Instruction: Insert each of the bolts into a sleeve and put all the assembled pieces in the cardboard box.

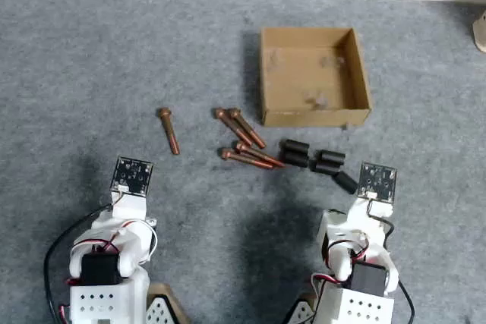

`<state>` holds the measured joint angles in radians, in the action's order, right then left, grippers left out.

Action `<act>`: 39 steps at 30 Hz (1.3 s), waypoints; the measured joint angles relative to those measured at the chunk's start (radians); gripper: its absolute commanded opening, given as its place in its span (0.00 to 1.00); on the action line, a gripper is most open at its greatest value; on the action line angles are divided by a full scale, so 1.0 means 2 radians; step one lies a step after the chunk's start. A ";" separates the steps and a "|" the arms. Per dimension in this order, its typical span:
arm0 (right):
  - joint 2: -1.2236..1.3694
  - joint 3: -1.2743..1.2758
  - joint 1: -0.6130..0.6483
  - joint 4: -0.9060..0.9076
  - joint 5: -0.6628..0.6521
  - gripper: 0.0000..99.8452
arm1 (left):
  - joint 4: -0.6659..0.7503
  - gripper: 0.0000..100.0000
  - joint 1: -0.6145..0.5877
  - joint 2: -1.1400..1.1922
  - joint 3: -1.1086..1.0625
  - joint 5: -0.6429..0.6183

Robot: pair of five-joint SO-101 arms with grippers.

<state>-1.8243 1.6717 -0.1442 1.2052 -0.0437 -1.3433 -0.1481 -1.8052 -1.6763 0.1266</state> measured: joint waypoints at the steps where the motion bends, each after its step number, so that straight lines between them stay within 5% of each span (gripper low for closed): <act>1: 0.000 0.000 0.000 0.000 0.000 0.00 | 0.000 0.01 0.000 0.000 0.000 0.000; 10: 0.000 0.000 0.000 0.003 0.002 0.00 | 0.001 0.01 -0.081 -0.002 0.031 0.000; 21: 0.000 0.000 0.000 0.018 0.002 0.00 | -0.055 0.01 -0.086 0.012 0.157 0.001; 32: 0.000 0.000 0.000 0.018 0.002 0.00 | -0.052 0.01 -0.032 0.325 0.295 0.000; 39: 0.000 0.000 0.000 0.018 0.002 0.00 | 0.071 0.01 0.026 0.506 0.338 -0.044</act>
<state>-1.8243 1.6717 -0.1442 1.2421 -0.0391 -1.2006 -0.0959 -0.7925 -0.9996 0.0391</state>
